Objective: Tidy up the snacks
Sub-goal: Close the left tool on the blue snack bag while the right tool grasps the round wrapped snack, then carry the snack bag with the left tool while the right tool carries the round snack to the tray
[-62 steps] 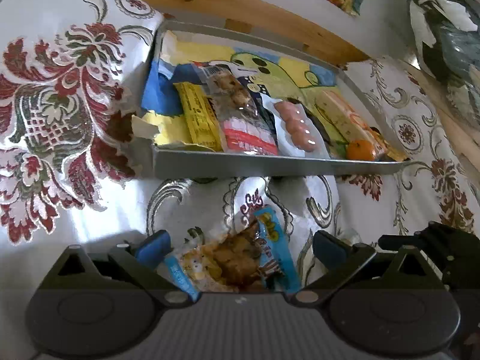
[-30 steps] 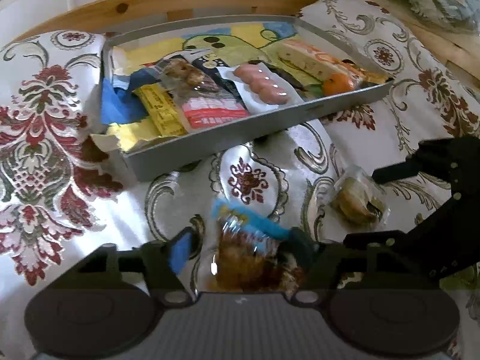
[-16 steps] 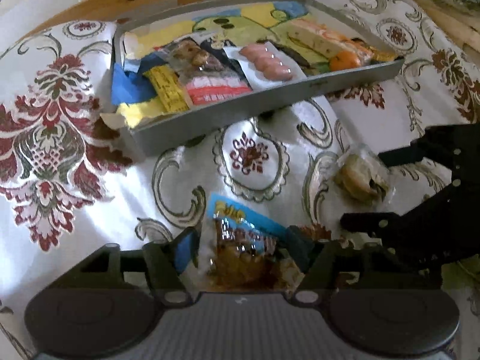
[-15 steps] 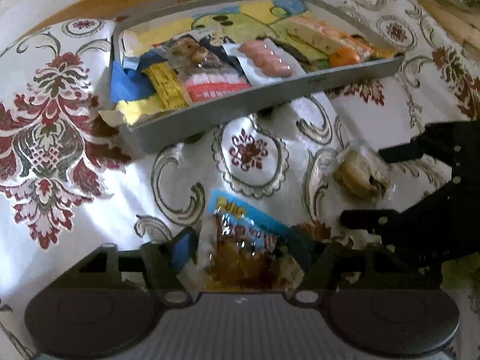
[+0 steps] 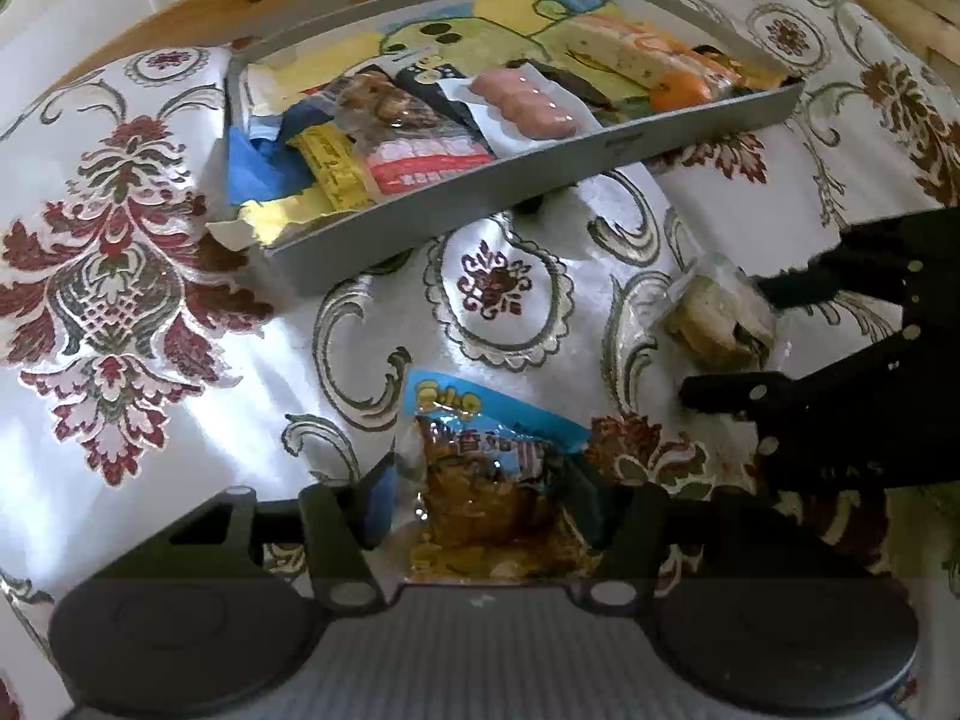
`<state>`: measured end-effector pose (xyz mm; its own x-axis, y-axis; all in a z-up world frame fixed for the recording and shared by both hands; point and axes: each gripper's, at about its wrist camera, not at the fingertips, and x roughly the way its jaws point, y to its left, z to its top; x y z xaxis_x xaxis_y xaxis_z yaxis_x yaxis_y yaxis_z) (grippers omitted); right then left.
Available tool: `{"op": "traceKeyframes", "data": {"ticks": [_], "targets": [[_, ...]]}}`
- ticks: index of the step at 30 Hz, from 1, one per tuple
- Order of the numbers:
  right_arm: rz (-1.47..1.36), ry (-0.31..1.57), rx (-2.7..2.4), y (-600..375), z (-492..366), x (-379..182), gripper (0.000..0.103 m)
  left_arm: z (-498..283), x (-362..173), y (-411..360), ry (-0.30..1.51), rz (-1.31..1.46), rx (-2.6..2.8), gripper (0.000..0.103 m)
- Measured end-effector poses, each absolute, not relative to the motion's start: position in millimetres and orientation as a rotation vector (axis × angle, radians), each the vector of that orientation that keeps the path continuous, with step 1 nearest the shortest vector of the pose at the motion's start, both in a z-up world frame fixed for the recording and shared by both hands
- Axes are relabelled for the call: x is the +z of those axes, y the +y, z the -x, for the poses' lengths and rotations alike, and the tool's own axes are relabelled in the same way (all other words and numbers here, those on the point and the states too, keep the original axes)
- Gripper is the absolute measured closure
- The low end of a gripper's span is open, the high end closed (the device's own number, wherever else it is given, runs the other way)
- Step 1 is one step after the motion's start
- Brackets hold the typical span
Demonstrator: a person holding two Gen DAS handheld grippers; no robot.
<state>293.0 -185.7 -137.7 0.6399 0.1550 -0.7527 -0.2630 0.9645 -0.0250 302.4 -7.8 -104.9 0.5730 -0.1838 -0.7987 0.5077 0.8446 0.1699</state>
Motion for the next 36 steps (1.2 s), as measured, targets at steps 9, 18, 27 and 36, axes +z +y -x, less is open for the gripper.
{"op": "traceKeyframes", "data": {"ticks": [9,18,27,36], "targets": [[0.178,0.804,0.235,-179.6,-285.7,-130.4,0.053,-296.6,-81.4,-8.9,0.789,-0.345,-0.430,0.042],[0.179,0.624,0.213,-183.9,-275.0,-95.9,0.053,-312.5,-50.1,-7.9,0.667,-0.148,-0.370,0.042],[0.158,0.446,0.119,-198.0,-310.0,-68.1,0.053,-352.1,-25.3,-23.5,0.494,0.015,-0.348,0.042],[0.103,0.443,0.062,-208.0,-358.6,-74.0,0.053,-384.2,-41.8,-6.4,0.443,0.079,-0.238,0.041]]}}
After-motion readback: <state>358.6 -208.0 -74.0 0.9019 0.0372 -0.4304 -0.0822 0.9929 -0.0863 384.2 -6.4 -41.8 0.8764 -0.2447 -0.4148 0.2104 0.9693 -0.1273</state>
